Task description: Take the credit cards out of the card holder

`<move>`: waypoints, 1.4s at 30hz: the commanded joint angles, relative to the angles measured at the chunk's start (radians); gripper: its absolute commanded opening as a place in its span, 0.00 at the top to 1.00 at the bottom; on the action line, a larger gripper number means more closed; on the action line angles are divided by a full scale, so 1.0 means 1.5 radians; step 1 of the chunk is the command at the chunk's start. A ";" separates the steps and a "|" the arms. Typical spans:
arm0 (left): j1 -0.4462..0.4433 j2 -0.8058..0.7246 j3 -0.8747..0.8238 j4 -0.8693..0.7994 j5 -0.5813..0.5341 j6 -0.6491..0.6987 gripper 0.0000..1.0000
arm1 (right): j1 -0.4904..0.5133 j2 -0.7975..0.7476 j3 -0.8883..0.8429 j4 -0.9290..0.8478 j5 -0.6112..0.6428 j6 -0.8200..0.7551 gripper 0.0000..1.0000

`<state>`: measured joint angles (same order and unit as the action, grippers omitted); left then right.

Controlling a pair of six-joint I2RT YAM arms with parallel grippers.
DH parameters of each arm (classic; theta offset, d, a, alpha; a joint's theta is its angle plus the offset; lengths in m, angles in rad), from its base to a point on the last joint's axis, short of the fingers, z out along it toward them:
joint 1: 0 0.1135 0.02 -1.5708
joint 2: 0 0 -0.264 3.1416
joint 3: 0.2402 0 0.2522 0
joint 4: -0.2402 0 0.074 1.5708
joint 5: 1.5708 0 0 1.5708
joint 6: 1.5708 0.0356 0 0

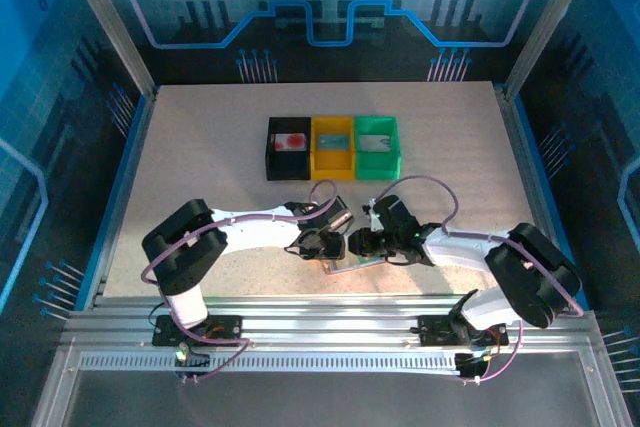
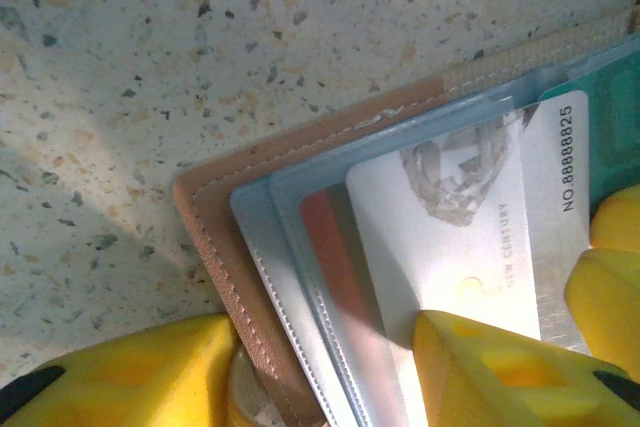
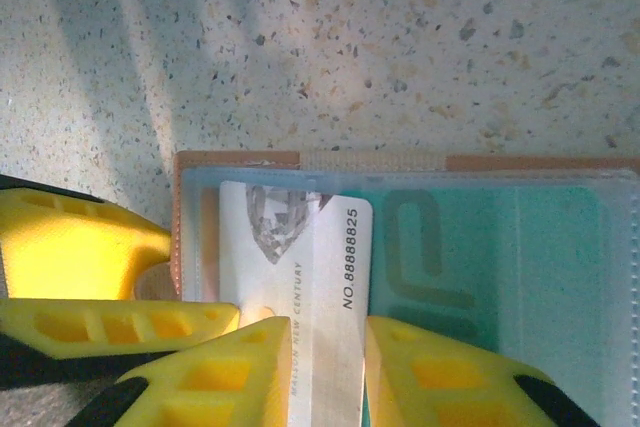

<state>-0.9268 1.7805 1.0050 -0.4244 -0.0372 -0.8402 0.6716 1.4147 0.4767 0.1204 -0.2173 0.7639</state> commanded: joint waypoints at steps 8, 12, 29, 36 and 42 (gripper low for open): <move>-0.019 0.078 -0.051 0.118 0.077 -0.009 0.51 | 0.019 -0.029 0.029 -0.173 0.059 -0.007 0.73; -0.019 0.033 -0.056 0.082 0.040 -0.004 0.50 | 0.021 -0.027 0.024 -0.163 0.052 -0.008 0.73; -0.010 -0.077 -0.058 -0.002 -0.062 -0.001 0.44 | 0.022 -0.011 0.017 -0.134 0.036 -0.010 0.73; 0.013 -0.091 -0.083 -0.010 -0.049 -0.005 0.45 | 0.023 -0.010 0.012 -0.125 0.033 -0.013 0.73; 0.013 -0.049 -0.075 0.007 -0.018 -0.009 0.45 | 0.023 -0.007 0.008 -0.113 0.023 -0.010 0.73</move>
<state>-0.9142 1.6691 0.9020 -0.3908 -0.0917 -0.8398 0.6922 1.3846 0.5159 -0.0334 -0.1650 0.7589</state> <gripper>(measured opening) 0.549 0.273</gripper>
